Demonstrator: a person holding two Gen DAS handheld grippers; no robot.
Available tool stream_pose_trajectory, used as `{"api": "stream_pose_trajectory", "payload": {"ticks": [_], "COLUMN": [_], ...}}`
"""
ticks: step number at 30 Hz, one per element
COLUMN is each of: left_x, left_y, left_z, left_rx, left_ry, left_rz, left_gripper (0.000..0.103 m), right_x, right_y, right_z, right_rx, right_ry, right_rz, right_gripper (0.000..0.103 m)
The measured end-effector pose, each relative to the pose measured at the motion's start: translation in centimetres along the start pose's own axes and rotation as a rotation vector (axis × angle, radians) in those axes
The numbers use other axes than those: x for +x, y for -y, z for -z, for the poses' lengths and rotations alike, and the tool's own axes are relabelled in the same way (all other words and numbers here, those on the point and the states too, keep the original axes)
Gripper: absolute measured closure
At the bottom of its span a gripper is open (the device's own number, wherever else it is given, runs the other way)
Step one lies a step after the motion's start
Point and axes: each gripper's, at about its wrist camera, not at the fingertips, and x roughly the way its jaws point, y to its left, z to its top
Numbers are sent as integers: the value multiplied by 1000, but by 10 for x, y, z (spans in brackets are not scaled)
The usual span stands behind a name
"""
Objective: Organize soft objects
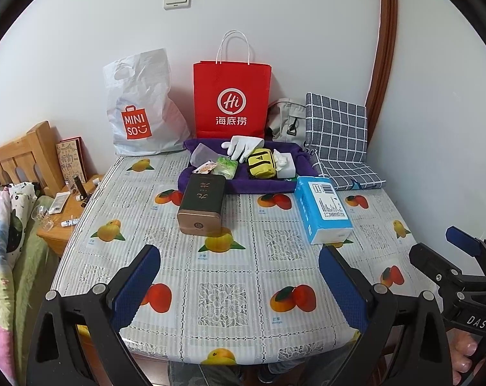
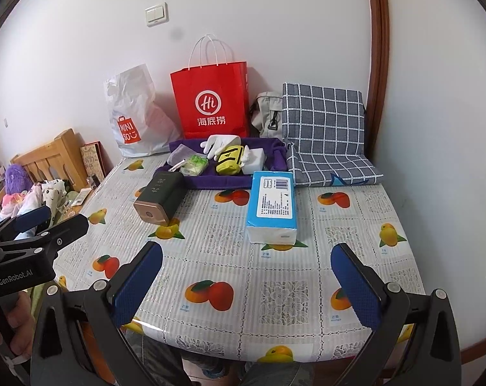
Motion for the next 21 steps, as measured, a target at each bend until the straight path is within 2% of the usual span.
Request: {"api": "stream_pose_trajectory", "payload": {"ticks": [21], "left_x": [0], "left_y": [1], "left_z": [0], "left_rx": [1], "left_ry": [-1], "left_rz": [-2], "left_gripper": [3], "right_x": [-2], "right_y": [-1], "right_z": [0], "right_rx": [-1], "right_ry": [3], "right_rz": [-4], "right_gripper": [0]}}
